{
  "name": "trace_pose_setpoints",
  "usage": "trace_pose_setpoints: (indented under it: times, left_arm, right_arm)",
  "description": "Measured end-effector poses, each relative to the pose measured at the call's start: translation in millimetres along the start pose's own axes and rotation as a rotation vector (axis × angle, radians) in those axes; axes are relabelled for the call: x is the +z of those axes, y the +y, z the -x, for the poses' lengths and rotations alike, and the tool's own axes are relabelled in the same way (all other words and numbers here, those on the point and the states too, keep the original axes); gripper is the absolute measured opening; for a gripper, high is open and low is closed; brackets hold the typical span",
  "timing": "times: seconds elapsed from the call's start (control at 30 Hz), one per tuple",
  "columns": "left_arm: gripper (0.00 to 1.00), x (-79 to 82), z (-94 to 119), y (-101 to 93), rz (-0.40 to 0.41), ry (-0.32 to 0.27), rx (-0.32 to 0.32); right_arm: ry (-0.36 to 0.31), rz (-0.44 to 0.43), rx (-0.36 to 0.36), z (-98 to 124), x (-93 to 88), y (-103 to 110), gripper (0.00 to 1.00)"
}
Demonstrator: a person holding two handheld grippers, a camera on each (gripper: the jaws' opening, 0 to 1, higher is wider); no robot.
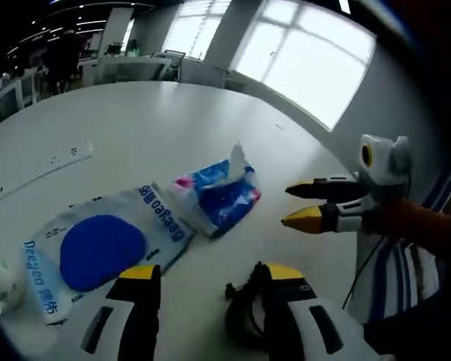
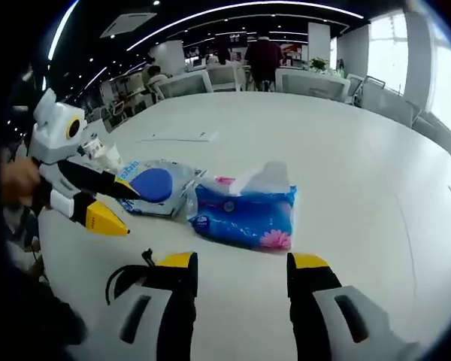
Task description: Arrange the tabletop items into an orderly group along one side of the table until the central work area is clear of visible clutter.
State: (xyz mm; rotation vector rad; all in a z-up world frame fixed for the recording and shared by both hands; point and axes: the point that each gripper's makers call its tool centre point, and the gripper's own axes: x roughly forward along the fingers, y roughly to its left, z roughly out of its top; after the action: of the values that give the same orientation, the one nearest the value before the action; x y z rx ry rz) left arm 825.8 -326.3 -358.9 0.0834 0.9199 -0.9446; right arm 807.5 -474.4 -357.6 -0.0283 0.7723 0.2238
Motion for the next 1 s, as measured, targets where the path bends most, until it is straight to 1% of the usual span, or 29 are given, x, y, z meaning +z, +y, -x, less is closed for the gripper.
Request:
trace_pose_setpoints:
  times: [0.07, 0.1, 0.13, 0.2, 0.27, 0.43, 0.5, 0.57, 0.67, 0.77, 0.83, 0.9, 0.97, 1.0]
  left_arm:
    - [0.55, -11.5, 4.0, -3.6, 0.005, 0.012, -0.001]
    - [0.55, -14.9, 5.4, -4.4, 0.008, 0.015, -0.001]
    - [0.55, -18.0, 6.7, -5.7, 0.016, 0.016, -0.002]
    - [0.55, -24.2, 8.3, -10.3, 0.024, 0.024, -0.012]
    - [0.55, -31.6, 9.3, -14.2, 0.009, 0.035, -0.010]
    - [0.50, -48.7, 7.5, -26.6, 0.016, 0.064, -0.025]
    - [0.49, -58.8, 4.6, -30.4, 0.007, 0.087, -0.019]
    - [0.48, -66.7, 3.0, -35.3, 0.017, 0.107, -0.029]
    - [0.44, -72.2, 1.2, -39.4, 0.013, 0.118, -0.030]
    - [0.38, -74.0, 0.6, -41.7, 0.012, 0.121, -0.025]
    - [0.32, -74.2, -1.0, -38.9, -0.003, 0.117, -0.007]
    - [0.25, -75.9, -2.5, -40.3, -0.001, 0.122, -0.013]
    - [0.23, -78.3, -5.2, -40.7, 0.010, 0.129, -0.014]
    - [0.22, -80.0, -6.6, -40.5, 0.010, 0.134, -0.011]
  right_arm:
    - [0.008, -0.002, 0.013, 1.2, -7.2, 7.0, 0.44]
    - [0.010, -0.003, 0.017, 1.9, -9.2, 9.7, 0.44]
    - [0.013, -0.005, 0.021, 7.9, -8.8, 16.1, 0.44]
    - [0.021, -0.002, 0.033, 5.5, -16.4, 23.2, 0.44]
    - [0.027, 0.002, 0.039, 10.1, -17.9, 30.0, 0.42]
    - [0.058, 0.008, 0.059, 7.0, -34.3, 44.8, 0.37]
    - [0.072, 0.014, 0.067, 7.3, -41.7, 53.1, 0.37]
    - [0.096, 0.019, 0.069, 9.2, -50.0, 62.3, 0.34]
    - [0.117, 0.022, 0.068, 6.9, -58.8, 69.7, 0.29]
    - [0.138, 0.023, 0.069, 3.0, -68.2, 76.7, 0.25]
    - [0.158, 0.054, 0.044, 2.2, -74.2, 76.5, 0.23]
    - [0.168, 0.041, 0.037, 2.0, -77.0, 78.4, 0.20]
    - [0.174, 0.006, 0.028, 1.6, -80.5, 79.3, 0.20]
    - [0.164, -0.030, 0.016, 1.9, -82.0, 80.3, 0.19]
